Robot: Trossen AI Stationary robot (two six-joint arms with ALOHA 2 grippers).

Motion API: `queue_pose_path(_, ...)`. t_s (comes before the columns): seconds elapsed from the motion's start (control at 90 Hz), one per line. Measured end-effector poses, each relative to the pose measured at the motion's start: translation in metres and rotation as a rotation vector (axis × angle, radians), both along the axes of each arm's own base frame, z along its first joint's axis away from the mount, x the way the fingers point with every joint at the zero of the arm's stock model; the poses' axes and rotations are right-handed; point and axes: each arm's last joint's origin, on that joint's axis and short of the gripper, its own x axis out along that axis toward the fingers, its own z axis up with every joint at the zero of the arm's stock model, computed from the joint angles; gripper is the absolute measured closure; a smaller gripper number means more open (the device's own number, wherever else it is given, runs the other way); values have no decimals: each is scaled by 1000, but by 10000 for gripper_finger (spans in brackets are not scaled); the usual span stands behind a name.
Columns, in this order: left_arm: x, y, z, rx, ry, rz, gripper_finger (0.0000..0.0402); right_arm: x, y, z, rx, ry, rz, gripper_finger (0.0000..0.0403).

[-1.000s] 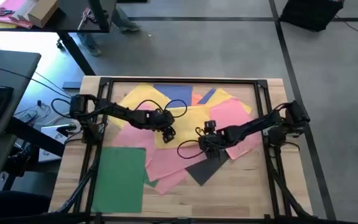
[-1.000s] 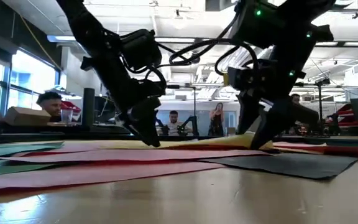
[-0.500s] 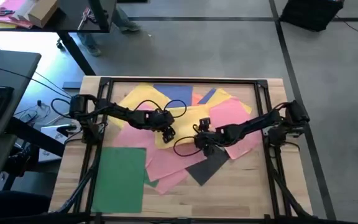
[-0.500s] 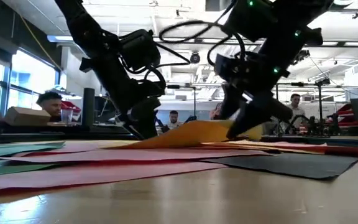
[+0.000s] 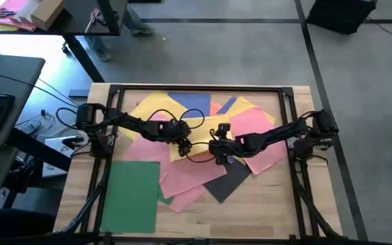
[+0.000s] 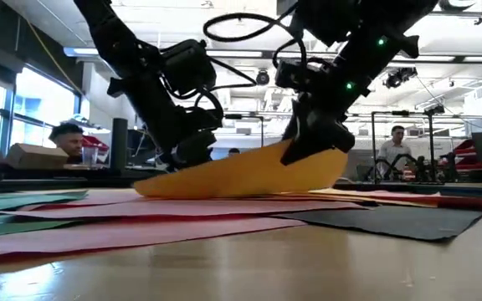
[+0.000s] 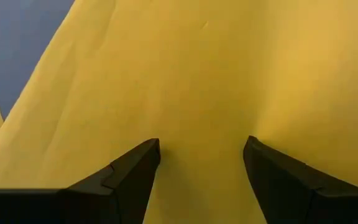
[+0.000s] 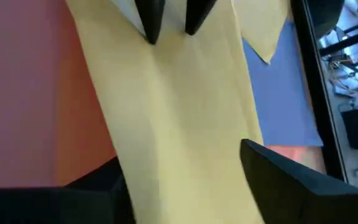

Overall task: Organize paper
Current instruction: Move the yellow paper to the bottom right of the table

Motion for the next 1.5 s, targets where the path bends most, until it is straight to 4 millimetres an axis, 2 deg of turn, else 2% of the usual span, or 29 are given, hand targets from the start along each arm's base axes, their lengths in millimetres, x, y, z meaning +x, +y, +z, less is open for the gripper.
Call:
queue_pose_path(0.133,-1,-1,10,20,-19,-57,179,-1,-2,-3,72,46,74,329)
queue_pose_path(0.178,-1,-1,21,32,-63,-62,179,-2,-2,-3,102,55,94,370)
queue_pose_path(0.222,-1,-1,33,42,-114,-62,179,-2,-1,-3,127,73,111,388)
queue_pose_path(0.378,-10,-8,81,89,-289,-97,179,-3,0,11,163,185,82,401)
queue_pose_path(0.467,-17,-19,105,113,-374,-148,179,-6,5,32,211,272,62,402)
queue_pose_path(0.567,-25,-32,124,146,-434,-164,179,-16,13,54,316,377,-8,403)
queue_pose_path(0.711,-33,-49,139,223,-482,-125,179,-35,24,76,384,473,-316,403)
queue_pose_path(0.856,-35,-62,141,282,-489,-89,179,-59,41,81,423,545,-676,403)
queue_pose_path(0.978,-36,-65,142,321,-487,-50,179,-79,62,74,460,616,-907,403)
queue_pose_path(1.178,-37,-65,142,324,-484,-38,179,-99,107,46,647,643,-1088,403)
queue_pose_path(1.344,-37,-65,141,327,-475,-44,179,-94,137,22,931,552,-1146,403)
queue_pose_path(1.5,-40,-69,136,323,-425,-65,179,-82,150,6,1185,414,-1163,403)
